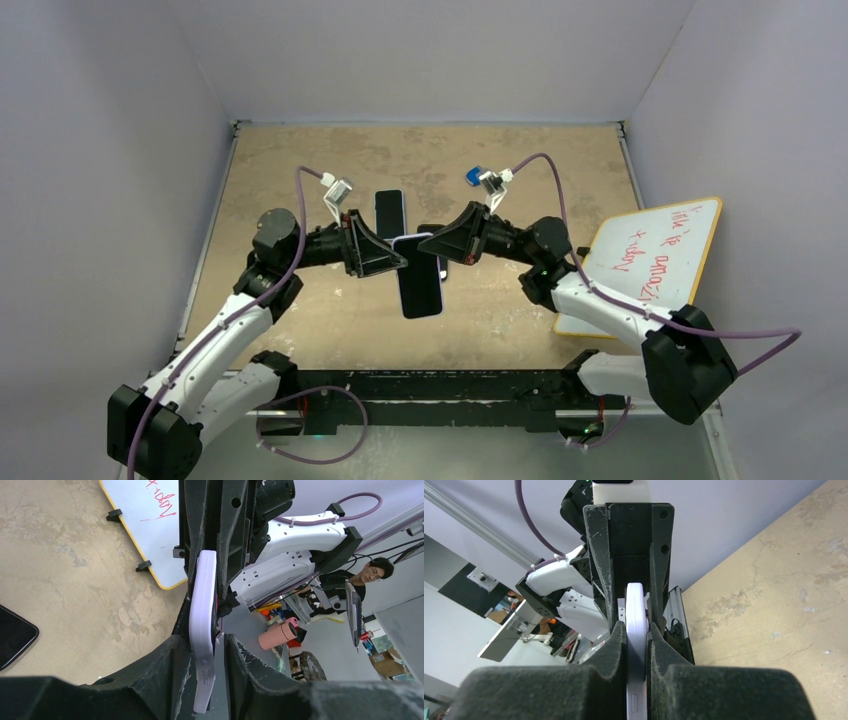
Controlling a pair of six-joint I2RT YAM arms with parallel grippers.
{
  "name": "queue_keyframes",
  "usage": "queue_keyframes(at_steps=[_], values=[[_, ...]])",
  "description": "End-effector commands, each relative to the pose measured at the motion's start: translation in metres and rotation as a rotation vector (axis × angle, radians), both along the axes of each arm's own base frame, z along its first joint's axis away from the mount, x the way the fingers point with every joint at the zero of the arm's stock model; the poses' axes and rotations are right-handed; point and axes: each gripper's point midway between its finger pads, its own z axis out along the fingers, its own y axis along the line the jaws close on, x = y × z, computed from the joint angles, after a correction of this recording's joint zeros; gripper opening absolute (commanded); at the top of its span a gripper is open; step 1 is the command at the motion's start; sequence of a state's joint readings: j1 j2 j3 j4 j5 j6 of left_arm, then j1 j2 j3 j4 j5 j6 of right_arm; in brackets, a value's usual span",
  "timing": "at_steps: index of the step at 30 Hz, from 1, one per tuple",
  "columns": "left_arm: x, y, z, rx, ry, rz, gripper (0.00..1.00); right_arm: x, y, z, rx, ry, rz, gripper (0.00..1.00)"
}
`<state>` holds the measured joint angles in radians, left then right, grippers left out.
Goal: Put the phone into the phone case
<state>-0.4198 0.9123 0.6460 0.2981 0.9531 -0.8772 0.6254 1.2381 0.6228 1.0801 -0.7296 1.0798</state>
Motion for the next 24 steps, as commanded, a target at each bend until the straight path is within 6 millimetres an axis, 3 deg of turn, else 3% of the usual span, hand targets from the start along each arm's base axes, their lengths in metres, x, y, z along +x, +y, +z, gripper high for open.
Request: queue_keyframes(at_steps=[1,5,7,9,13,19,22,24], values=[[0.001,0.003,0.024,-0.031,-0.099,0.037,0.40,-0.011,-0.007,0.031,0.067,-0.110,0.013,0.00],[0.007,0.004,0.026,-0.030,-0.115,0.076,0.41,-0.011,-0.005,0.026,0.051,-0.108,0.019,0.00],[0.011,0.004,0.025,-0.021,-0.113,0.088,0.36,-0.010,-0.003,0.021,0.036,-0.093,0.031,0.00],[0.015,0.003,0.022,-0.002,-0.106,0.096,0.29,-0.008,-0.002,0.019,0.030,-0.083,0.028,0.00],[0.040,0.011,-0.008,0.143,-0.060,0.215,0.00,0.000,-0.002,0.015,0.012,-0.083,-0.018,0.00],[0.050,0.018,-0.032,0.232,-0.020,0.274,0.00,0.015,-0.001,-0.004,-0.039,-0.044,-0.089,0.00],[0.054,0.021,-0.035,0.264,-0.009,0.301,0.00,0.021,0.000,-0.010,-0.054,-0.029,-0.114,0.00],[0.051,0.021,-0.029,0.254,0.000,0.297,0.12,0.024,-0.001,-0.012,-0.059,-0.018,-0.132,0.00]])
